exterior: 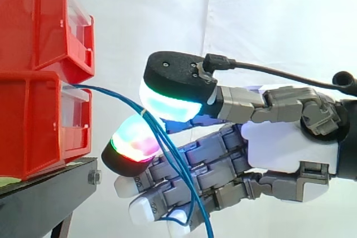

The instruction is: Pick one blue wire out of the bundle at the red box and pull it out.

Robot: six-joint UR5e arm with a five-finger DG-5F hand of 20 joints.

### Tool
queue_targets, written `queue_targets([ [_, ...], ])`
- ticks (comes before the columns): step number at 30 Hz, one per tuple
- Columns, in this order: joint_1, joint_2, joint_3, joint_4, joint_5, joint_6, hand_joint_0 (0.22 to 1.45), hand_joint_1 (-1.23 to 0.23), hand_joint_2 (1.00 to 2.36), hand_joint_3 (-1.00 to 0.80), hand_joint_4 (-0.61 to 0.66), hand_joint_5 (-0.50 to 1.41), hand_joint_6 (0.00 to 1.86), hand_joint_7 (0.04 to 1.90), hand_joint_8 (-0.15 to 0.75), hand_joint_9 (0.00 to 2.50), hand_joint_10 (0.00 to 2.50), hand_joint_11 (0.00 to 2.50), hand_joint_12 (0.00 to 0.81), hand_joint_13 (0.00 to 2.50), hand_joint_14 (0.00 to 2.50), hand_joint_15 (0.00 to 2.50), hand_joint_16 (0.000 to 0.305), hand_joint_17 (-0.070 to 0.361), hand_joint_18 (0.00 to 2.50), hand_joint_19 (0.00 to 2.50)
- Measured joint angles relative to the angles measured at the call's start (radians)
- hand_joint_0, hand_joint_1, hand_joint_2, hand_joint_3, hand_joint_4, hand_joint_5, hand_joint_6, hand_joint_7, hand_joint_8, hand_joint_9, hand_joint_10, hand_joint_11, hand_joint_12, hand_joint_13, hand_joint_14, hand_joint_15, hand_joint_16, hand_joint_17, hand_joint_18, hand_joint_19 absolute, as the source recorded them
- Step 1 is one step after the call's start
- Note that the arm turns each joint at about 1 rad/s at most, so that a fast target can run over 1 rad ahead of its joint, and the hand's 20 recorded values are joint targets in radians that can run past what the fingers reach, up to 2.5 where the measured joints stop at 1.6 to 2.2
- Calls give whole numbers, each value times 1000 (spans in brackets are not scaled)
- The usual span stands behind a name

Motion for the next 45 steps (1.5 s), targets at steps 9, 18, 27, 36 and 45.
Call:
queue_targets([
  [9, 3, -1, 0, 24, 9, -28, 584, -710, 1010, -378, 310, -157, 674, 1042, 369, 713, 9, 404, 440, 799, 11, 394, 60, 135, 768, 552],
  [18, 4, -1, 0, 31, 10, -29, 617, -713, 1017, -250, 288, -182, 787, 933, 367, 723, 9, 404, 436, 814, 12, 393, 59, 133, 786, 533],
  [27, 4, 0, 0, 30, 10, -27, 617, -724, 1021, -180, 284, -190, 820, 907, 367, 724, 11, 410, 435, 817, 14, 395, 59, 132, 794, 540],
  [36, 4, 0, 1, 33, 10, -27, 534, -672, 1009, -387, 301, -171, 745, 934, 382, 728, 9, 409, 456, 805, 11, 401, 62, 140, 784, 552],
  [45, 7, -1, 1, 33, 15, -48, 525, -655, 1006, -419, 302, -165, 713, 977, 388, 723, 9, 406, 460, 804, 11, 406, 63, 142, 775, 562],
])
